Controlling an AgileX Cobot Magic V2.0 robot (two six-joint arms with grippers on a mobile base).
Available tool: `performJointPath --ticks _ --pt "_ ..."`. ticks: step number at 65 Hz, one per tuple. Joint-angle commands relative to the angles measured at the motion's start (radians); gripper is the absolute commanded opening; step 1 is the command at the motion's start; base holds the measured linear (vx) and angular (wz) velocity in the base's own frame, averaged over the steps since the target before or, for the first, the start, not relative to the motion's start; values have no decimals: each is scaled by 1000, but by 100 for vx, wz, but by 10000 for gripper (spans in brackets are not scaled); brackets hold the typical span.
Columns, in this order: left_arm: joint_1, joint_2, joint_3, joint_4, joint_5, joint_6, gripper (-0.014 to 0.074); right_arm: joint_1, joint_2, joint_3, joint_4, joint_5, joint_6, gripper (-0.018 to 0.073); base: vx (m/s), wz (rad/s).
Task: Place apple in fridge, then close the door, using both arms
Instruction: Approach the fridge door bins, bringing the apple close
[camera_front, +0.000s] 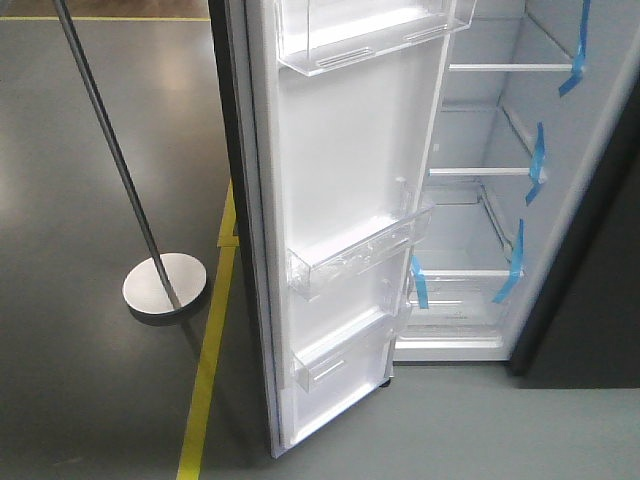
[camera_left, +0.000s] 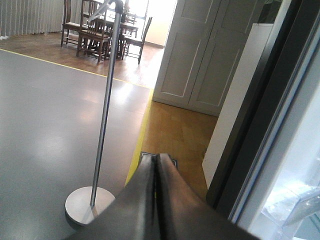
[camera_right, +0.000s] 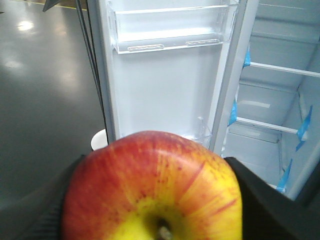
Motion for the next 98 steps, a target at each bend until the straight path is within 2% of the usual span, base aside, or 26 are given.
performJointPath --ticks 1,98 --pt "-1 13 -17 -3 -68 -10 -6 -1 7 -22 15 -78 -7 102 11 1" --pt "-1 13 -17 -3 -68 -10 -6 -1 7 -22 15 -78 -7 102 9 -1"
